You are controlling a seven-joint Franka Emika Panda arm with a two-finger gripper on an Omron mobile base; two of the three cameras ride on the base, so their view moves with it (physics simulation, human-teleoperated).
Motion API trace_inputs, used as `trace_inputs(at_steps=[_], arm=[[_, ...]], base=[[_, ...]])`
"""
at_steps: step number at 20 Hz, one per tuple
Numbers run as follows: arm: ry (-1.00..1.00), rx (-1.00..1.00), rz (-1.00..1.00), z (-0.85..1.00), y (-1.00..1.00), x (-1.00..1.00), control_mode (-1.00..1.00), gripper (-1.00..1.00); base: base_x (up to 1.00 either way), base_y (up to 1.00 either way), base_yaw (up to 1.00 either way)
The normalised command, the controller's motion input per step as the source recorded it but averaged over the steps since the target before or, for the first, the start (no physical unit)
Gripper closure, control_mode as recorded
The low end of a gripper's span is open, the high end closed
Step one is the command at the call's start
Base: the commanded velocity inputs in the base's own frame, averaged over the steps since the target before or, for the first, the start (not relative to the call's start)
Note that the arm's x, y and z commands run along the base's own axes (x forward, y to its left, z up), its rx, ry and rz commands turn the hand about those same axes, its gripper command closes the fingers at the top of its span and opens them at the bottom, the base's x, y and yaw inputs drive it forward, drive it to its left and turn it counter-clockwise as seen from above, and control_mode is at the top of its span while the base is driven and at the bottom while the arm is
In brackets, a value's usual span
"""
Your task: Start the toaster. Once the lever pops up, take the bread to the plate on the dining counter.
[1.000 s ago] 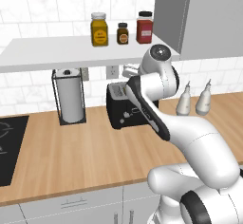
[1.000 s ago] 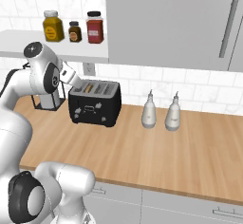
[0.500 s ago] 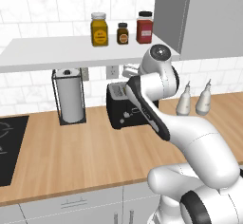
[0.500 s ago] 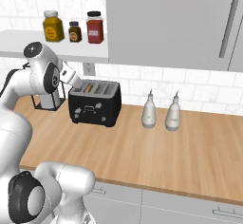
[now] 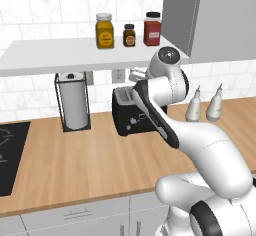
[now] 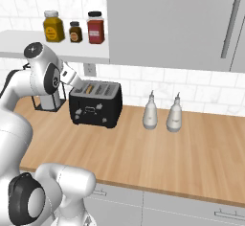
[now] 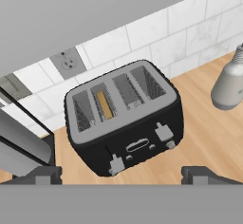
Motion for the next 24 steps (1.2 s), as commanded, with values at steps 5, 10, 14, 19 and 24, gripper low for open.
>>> trace_inputs(at_steps=[5, 10, 14, 19, 24], arm=[[0.00, 0.00, 0.00, 0.00, 0.00, 0.00, -1.00, -1.00], [0.00, 0.00, 0.00, 0.00, 0.00, 0.00, -1.00, -1.00], [0.00, 0.00, 0.00, 0.00, 0.00, 0.00, -1.00, -1.00], [0.00, 0.00, 0.00, 0.00, 0.00, 0.00, -1.00, -1.00], [0.00, 0.00, 0.00, 0.00, 0.00, 0.00, -1.00, -1.00]], base=[[0.00, 0.00, 0.00], [0.00, 0.00, 0.00], [0.00, 0.00, 0.00], [0.00, 0.00, 0.00], [0.00, 0.00, 0.00]])
